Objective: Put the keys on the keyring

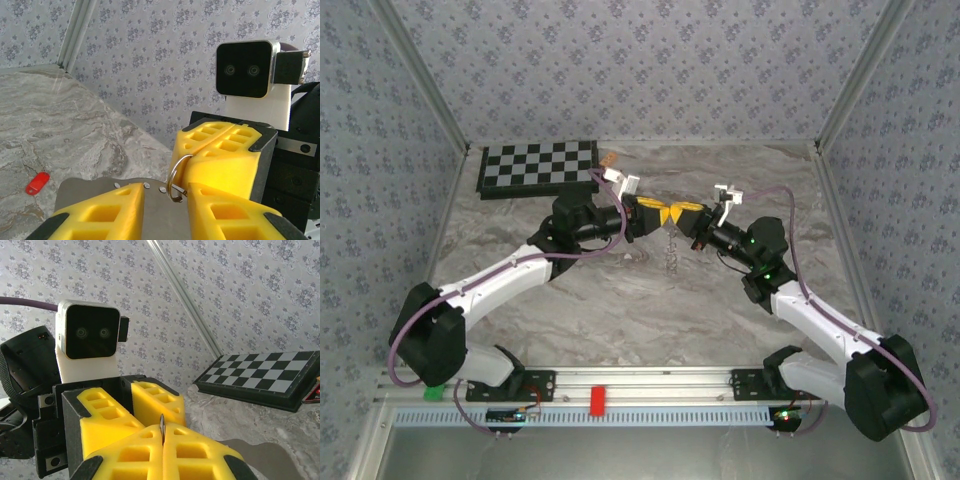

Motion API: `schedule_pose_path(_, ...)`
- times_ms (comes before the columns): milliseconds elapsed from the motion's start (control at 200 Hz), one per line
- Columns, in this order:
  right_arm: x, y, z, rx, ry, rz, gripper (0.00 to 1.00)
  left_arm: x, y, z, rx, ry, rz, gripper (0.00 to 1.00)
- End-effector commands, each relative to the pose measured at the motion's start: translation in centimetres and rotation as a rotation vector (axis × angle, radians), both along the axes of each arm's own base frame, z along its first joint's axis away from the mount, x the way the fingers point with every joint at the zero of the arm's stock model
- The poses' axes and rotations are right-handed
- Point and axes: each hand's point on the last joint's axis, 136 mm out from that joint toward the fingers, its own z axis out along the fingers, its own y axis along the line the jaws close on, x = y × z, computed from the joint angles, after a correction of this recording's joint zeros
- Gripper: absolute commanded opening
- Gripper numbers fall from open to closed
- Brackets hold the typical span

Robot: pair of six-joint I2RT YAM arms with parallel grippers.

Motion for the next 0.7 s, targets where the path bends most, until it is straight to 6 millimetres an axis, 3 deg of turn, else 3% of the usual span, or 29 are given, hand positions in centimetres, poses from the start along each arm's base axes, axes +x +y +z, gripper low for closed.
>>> schedule_pose_path(0,-0.4,0.2,2.8,0.044,-0.066,0.025,0.0,-0.5,-0.1,3.4,-0.064,-0.077,-0.015,0.26)
schedule_pose_path(695,-0.2,0.6,2.1,0.035,-0.051,0.029,0.0,0.3,1.8,4.3,-0.085,-0.098,0.082,0.27)
